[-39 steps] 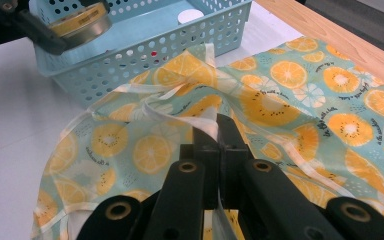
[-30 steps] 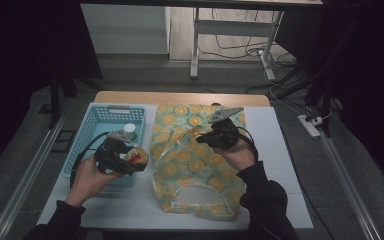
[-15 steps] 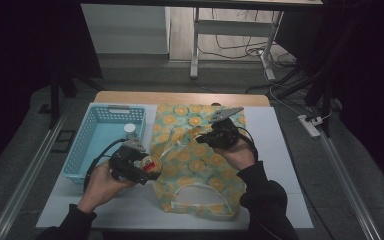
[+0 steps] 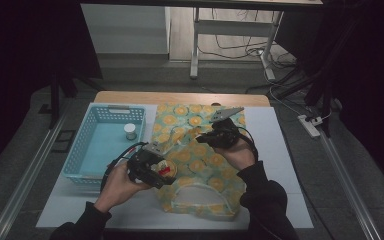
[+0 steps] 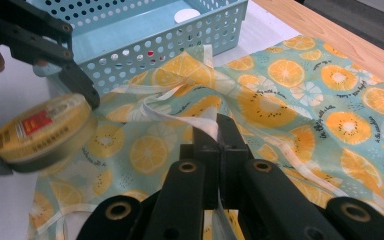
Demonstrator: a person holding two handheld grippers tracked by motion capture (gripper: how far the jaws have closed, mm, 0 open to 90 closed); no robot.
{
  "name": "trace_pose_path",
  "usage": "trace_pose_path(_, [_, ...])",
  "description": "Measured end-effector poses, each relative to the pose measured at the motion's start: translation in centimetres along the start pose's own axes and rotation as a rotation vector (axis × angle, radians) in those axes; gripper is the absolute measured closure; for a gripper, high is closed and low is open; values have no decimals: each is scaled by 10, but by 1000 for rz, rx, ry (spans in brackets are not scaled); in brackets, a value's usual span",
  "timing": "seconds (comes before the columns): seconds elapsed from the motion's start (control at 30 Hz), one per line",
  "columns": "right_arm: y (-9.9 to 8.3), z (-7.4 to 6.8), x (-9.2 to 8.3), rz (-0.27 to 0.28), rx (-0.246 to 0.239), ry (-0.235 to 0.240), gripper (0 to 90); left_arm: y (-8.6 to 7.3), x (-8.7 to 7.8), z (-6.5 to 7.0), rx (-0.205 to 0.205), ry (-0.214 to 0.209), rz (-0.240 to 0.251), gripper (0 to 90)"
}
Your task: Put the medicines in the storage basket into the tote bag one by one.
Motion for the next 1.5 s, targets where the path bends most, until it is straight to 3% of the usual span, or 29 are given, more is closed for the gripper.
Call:
trace_pose_path(0.27, [-1,1,0,2,-1,0,899,6,20,5,17,-29,-14,206])
trace_pose_path(0.97, [-2,2,2,0,-6,-7,899,28,74,7,51,-48,-12,206])
trace_pose_path(1.3, [-4,4,3,-8,-6,-15,899,29,94,-5,63,1,-24,205])
trace_pose_path(1.5, [-7,4,6,-20,-9,-18,899,27,100,-19,29,41,-12,205])
Point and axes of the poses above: each handheld gripper's, and its own axes: x roughly forward along the jaws, y roughly out of its top, z roughly to its right, the point moved 6 cm from there along x, roughly forward along the jaws, and after that the axes turned 14 degrees about z, right-handed, at the moved point
